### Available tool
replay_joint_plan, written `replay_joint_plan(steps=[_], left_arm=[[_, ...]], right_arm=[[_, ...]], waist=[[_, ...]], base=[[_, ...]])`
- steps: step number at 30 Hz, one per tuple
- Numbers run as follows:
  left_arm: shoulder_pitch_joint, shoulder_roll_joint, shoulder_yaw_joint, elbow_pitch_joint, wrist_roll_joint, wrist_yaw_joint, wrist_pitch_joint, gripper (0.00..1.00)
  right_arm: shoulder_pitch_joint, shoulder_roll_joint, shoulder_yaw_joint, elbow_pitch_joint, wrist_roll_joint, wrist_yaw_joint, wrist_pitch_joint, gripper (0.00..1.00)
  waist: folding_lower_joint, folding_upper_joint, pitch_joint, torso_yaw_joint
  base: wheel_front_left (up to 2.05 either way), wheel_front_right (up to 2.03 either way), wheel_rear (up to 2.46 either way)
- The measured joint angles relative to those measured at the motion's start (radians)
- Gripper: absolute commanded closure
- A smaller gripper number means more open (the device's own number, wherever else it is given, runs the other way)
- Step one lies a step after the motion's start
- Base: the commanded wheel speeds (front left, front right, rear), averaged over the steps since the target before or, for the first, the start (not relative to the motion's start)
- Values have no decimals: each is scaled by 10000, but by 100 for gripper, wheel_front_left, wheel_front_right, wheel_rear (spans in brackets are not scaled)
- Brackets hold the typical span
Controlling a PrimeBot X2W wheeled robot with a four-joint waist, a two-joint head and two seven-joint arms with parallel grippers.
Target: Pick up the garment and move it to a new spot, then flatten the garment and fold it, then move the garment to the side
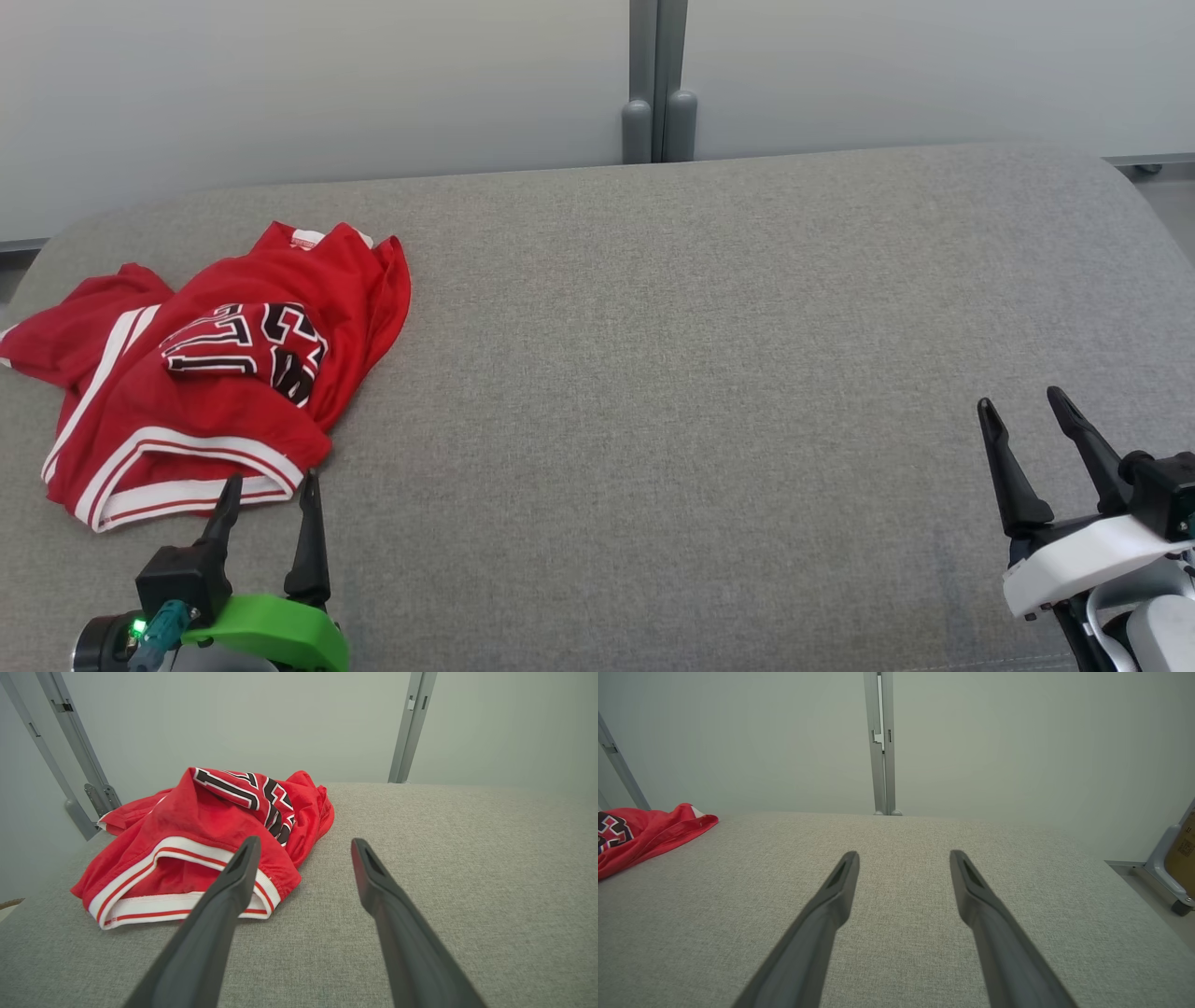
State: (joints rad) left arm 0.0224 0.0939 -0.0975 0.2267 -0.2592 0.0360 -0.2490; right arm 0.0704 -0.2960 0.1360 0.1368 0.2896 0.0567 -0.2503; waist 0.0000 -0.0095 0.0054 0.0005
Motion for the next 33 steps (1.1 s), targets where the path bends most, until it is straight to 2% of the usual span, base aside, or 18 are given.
replay_joint_plan(steps=[17,23,33], left_arm=[[-1,-142,38,171,215,-198,0,0],[-2,-178,59,207,251,-199,0,0],[92,-217,385,203,249,-171,0,0]], right_arm=[[16,127,-247,-12,-188,272,0,0],[21,169,-153,-36,-372,399,0,0],[4,217,174,-253,-535,489,0,0]], waist=[[0,0,50,188],[0,0,64,632],[0,0,164,1788]], base=[[0,0,0],[0,0,0],[0,0,0]])
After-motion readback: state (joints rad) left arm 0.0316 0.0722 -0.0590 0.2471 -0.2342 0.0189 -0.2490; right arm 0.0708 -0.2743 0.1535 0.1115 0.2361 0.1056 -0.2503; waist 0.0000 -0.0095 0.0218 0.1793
